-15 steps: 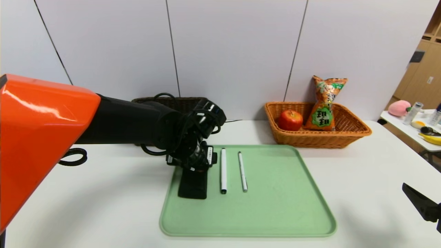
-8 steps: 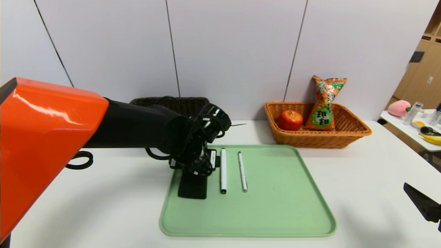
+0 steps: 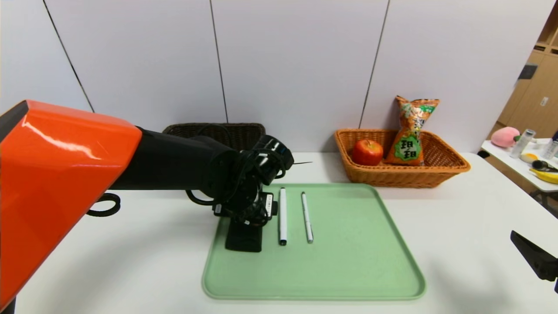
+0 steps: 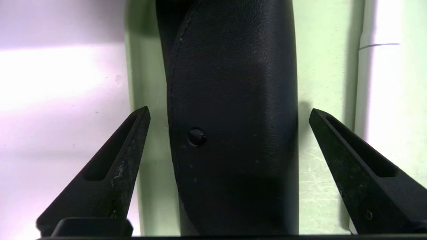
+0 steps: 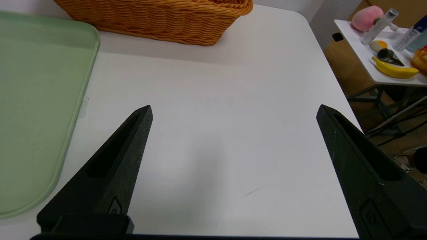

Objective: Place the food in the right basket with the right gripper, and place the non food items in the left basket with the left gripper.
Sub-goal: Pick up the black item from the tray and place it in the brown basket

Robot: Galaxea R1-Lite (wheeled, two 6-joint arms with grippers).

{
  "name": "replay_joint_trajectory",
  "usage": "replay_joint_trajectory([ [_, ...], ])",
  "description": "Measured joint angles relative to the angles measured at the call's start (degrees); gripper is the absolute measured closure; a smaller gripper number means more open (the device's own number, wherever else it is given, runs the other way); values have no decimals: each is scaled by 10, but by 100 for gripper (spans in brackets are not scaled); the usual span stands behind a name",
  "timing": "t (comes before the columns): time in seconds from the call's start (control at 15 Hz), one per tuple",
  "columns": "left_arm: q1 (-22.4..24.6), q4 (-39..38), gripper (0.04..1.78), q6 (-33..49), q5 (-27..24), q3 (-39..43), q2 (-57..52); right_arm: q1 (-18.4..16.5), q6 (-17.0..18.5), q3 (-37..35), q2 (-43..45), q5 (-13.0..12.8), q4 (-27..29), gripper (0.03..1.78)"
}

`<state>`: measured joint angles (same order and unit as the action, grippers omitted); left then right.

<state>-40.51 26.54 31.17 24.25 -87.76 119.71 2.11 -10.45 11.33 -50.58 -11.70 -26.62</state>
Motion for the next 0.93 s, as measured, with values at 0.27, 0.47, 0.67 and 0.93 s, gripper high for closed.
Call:
replay_joint_trajectory([
  [0.27, 0, -5, 16, 6, 3, 9, -6, 0, 1, 0, 1, 0, 0, 12],
  [0.47, 0, -14, 65, 6, 15, 15, -9, 0, 1, 0, 2, 2, 1, 12],
  [0.67, 0, -14, 97, 6, 17, 17, -15, 0, 1, -1, 3, 2, 1, 12],
  [0.93, -5, -9, 131, 3, 14, 18, -35, 0, 1, -1, 4, 2, 1, 12],
])
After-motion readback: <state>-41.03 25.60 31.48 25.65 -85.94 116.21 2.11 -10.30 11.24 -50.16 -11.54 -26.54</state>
